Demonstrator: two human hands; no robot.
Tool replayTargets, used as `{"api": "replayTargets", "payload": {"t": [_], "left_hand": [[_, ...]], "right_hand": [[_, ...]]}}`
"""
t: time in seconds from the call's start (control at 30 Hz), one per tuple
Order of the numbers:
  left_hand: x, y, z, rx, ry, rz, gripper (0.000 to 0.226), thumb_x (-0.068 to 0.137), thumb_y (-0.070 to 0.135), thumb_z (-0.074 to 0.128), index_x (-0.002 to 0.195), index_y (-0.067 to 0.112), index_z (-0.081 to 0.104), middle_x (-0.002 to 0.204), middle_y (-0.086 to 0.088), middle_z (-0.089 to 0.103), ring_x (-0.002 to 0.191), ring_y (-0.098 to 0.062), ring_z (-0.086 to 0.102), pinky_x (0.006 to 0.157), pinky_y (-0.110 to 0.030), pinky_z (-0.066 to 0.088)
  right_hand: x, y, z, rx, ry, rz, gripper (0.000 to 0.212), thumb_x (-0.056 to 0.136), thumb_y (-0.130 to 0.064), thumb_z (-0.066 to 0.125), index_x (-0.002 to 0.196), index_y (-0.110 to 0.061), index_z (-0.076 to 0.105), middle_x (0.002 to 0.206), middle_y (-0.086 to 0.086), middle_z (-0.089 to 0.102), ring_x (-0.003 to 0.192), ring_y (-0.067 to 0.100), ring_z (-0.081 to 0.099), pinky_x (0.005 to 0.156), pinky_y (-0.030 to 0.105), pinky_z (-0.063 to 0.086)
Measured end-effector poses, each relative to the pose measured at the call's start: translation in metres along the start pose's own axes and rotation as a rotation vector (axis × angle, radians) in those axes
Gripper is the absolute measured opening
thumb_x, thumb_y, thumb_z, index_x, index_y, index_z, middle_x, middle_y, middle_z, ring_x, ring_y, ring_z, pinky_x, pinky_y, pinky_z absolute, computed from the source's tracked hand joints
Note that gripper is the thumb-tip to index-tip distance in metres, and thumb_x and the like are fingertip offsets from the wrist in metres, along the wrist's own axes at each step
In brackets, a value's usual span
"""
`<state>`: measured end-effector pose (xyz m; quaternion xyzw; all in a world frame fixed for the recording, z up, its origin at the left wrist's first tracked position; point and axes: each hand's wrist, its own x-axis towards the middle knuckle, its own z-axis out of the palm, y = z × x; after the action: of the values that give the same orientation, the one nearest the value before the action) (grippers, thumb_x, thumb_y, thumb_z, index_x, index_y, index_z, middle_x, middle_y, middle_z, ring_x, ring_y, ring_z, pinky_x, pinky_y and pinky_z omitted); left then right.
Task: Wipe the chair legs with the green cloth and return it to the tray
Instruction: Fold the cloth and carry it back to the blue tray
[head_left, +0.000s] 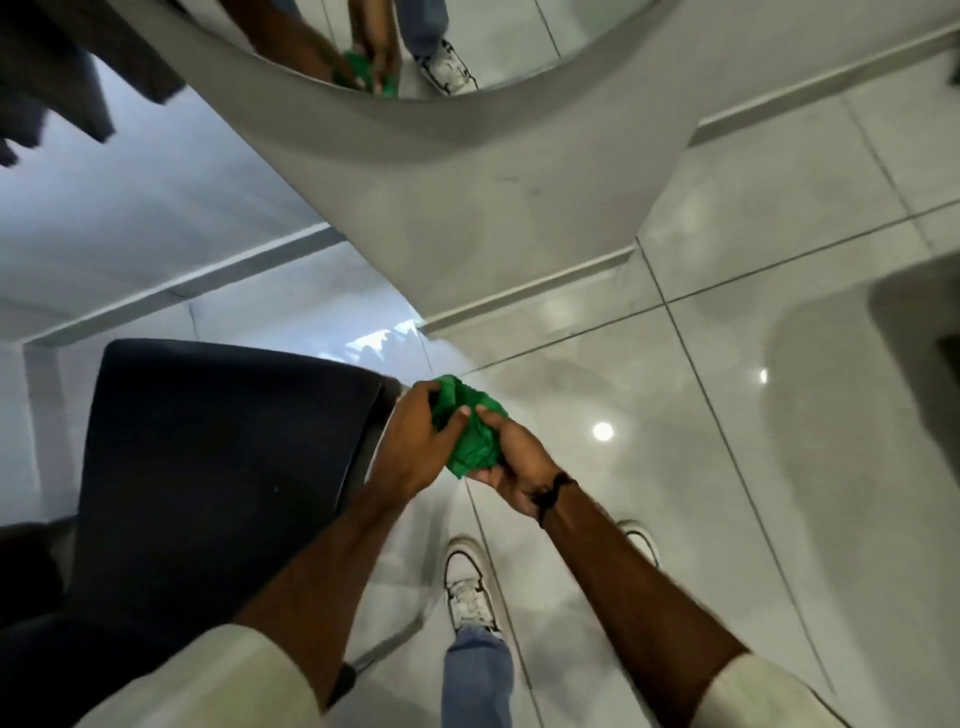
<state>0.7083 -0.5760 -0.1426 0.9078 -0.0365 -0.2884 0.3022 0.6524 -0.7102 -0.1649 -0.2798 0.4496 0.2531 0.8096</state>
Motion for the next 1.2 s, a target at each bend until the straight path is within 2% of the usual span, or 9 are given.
{"api": "replayTargets", "payload": {"t": [0.1,0.2,0.37,0.57,0.7,0.83,0.93,1.03,1.2], "left_hand": [[-0.033,0.046,0.007,-0.319,0.160,-0.138,0.035,0.085,0.028,0.078,0.110,0.021,0.055,0.095,0.010,0.063,0.089,-0.007,0.064,0.080,-0.022,0.051],[-0.074,0.094,-0.003,-0.618,0.276,-0.300,0.026,0.083,0.011,0.075,0.100,0.022,0.059,0.094,0.005,0.068,0.090,-0.017,0.067,0.073,-0.019,0.052],[-0.162,0.147,-0.031,-0.960,0.322,-0.506,0.023,0.086,0.000,0.065,0.108,0.007,0.063,0.117,-0.020,0.072,0.103,-0.031,0.068,0.096,-0.045,0.061],[-0.278,0.162,-0.054,-1.285,0.354,-0.582,0.027,0.086,-0.006,0.054,0.109,0.006,0.062,0.108,-0.017,0.066,0.092,-0.028,0.064,0.075,-0.036,0.059],[-0.355,0.143,-0.065,-1.509,0.332,-0.606,0.018,0.077,0.026,0.058,0.086,0.018,0.071,0.098,-0.010,0.069,0.093,-0.027,0.064,0.086,-0.036,0.055],[-0.413,0.099,-0.057,-1.665,0.086,-0.498,0.081,0.073,0.075,0.062,0.123,0.013,0.075,0.125,-0.011,0.076,0.120,-0.034,0.068,0.114,-0.059,0.043],[-0.448,0.087,-0.043,-1.827,-0.039,-0.293,0.066,0.083,0.065,0.067,0.128,0.017,0.073,0.132,-0.012,0.074,0.122,-0.032,0.069,0.109,-0.055,0.053],[-0.482,0.076,-0.031,-1.813,0.161,-0.286,0.046,0.093,0.038,0.068,0.132,0.013,0.070,0.129,-0.010,0.076,0.115,-0.024,0.074,0.090,-0.037,0.064],[-0.554,0.037,-0.019,-1.596,0.535,-0.473,0.038,0.087,0.020,0.080,0.120,0.013,0.062,0.127,-0.015,0.074,0.110,-0.028,0.073,0.083,-0.035,0.060]], "right_hand": [[-0.060,-0.029,-0.011,-0.172,0.005,-0.002,0.044,0.103,-0.033,0.053,0.145,-0.018,0.060,0.142,0.016,0.068,0.135,0.034,0.062,0.108,0.053,0.054],[-0.130,-0.060,-0.022,-0.387,-0.002,0.001,0.046,0.103,-0.039,0.052,0.145,-0.024,0.059,0.144,0.009,0.067,0.136,0.032,0.062,0.111,0.056,0.050],[-0.252,-0.093,-0.013,-0.789,-0.073,-0.070,0.048,0.092,-0.061,0.061,0.134,-0.037,0.067,0.128,-0.007,0.077,0.119,0.017,0.072,0.100,0.045,0.059],[-0.337,-0.064,0.028,-1.073,-0.080,-0.207,0.047,0.082,-0.013,0.085,0.127,-0.005,0.072,0.126,0.016,0.076,0.118,0.034,0.073,0.095,0.040,0.062],[-0.373,-0.040,0.041,-1.118,-0.255,-0.087,0.042,0.086,-0.004,0.077,0.128,-0.003,0.072,0.127,0.019,0.076,0.120,0.037,0.072,0.102,0.047,0.059],[-0.413,-0.020,0.047,-1.112,-0.495,0.053,0.034,0.087,-0.003,0.073,0.119,-0.013,0.078,0.122,0.014,0.079,0.108,0.029,0.078,0.086,0.038,0.064],[-0.428,0.001,0.046,-1.157,-0.517,0.070,0.036,0.084,-0.005,0.075,0.118,-0.013,0.078,0.123,0.015,0.078,0.110,0.030,0.078,0.089,0.039,0.063],[-0.436,0.033,0.044,-1.221,-0.386,0.014,0.038,0.083,-0.004,0.073,0.120,-0.012,0.077,0.124,0.016,0.078,0.112,0.032,0.077,0.090,0.039,0.064],[-0.442,0.110,0.059,-1.333,-0.175,-0.147,0.046,0.082,-0.002,0.077,0.127,0.000,0.070,0.127,0.023,0.074,0.119,0.042,0.071,0.105,0.056,0.056]]}}
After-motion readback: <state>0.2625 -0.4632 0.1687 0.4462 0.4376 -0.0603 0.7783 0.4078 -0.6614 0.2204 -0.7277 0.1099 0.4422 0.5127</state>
